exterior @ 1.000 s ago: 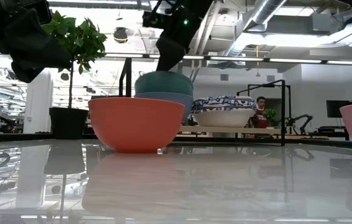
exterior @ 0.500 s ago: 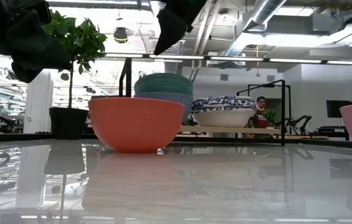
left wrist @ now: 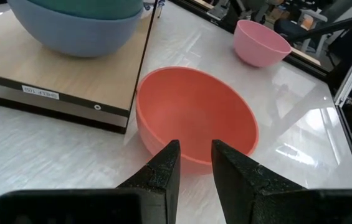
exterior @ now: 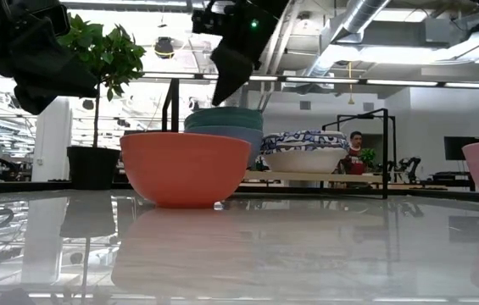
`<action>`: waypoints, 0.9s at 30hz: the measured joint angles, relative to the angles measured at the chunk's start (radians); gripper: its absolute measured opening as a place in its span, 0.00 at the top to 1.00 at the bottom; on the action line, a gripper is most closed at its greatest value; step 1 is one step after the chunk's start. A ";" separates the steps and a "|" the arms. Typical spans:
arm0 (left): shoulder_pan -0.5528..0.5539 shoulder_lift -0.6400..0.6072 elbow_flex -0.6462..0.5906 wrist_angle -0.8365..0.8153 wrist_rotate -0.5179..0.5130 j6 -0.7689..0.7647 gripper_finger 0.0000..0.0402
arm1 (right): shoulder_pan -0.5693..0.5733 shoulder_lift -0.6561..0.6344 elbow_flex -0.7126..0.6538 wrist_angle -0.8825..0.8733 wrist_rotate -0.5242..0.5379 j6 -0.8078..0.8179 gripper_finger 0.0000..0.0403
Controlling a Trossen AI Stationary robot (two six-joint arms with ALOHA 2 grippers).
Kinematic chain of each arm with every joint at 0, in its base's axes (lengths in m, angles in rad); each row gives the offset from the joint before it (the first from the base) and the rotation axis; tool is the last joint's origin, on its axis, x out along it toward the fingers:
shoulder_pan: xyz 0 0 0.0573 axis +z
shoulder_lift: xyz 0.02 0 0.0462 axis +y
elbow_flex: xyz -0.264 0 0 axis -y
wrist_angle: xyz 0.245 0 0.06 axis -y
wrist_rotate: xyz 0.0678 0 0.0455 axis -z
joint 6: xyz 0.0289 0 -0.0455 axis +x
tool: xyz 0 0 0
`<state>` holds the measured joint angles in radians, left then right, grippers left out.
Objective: Place and stack bowls onto a shelf
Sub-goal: Stack the green bowl on top of the blue bowl, then stack the orange bowl on top of the green bowl
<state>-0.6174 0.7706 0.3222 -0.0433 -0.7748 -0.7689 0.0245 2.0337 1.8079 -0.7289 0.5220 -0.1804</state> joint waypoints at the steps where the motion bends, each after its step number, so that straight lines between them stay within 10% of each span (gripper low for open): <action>1: 0.000 0.000 0.000 0.000 0.000 0.000 0.81 | -0.001 0.001 0.000 -0.004 0.000 0.000 0.83; 13: 0.000 0.000 0.000 -0.006 0.000 0.000 0.81 | 0.065 -0.086 -0.002 -0.066 -0.009 0.000 0.83; 19: 0.000 0.001 0.000 -0.013 -0.015 0.005 0.81 | 0.121 -0.139 0.001 -0.148 -0.266 0.185 0.82; 27: 0.000 0.001 0.000 -0.012 -0.049 -0.011 0.81 | 0.111 -0.038 -0.002 -0.301 -0.294 0.407 0.63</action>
<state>-0.6174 0.7712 0.3222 -0.0555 -0.8238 -0.7803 0.1355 1.9961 1.8057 -1.0299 0.2285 0.2262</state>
